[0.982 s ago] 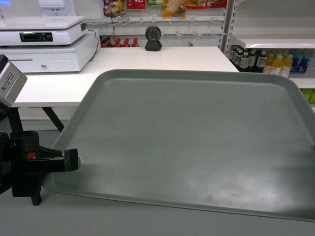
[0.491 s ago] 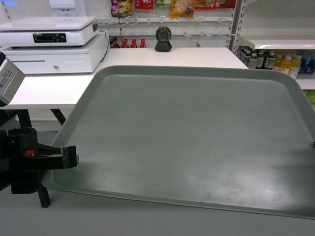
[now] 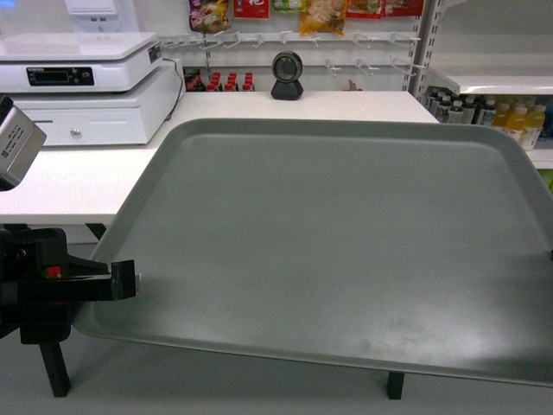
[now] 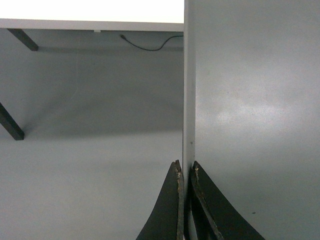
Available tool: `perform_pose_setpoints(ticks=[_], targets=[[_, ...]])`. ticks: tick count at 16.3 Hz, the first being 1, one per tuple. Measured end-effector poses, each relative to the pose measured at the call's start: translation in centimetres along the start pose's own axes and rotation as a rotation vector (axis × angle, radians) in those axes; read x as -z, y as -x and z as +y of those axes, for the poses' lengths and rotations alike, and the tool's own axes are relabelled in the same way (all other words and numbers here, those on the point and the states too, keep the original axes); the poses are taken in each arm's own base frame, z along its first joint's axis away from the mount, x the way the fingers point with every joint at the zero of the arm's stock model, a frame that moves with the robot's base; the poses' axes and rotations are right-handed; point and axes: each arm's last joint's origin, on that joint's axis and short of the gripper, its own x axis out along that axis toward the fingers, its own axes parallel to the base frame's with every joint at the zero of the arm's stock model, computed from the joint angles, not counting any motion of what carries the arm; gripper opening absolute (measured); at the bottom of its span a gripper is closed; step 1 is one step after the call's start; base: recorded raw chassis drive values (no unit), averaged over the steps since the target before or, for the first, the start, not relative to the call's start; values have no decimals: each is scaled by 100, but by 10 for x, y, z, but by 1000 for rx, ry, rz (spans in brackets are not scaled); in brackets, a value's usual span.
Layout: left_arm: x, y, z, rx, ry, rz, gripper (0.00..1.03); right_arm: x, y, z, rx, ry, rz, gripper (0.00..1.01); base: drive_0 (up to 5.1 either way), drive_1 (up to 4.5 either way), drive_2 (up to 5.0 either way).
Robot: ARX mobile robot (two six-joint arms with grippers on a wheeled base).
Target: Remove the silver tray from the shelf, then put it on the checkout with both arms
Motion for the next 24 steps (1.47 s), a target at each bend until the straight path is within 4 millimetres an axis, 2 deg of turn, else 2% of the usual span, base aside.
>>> perform_pose_setpoints(ticks=[24], targets=[[0, 0, 0, -1, 0, 1, 3, 0, 0, 0, 0, -1, 2, 2, -2, 411, -416]])
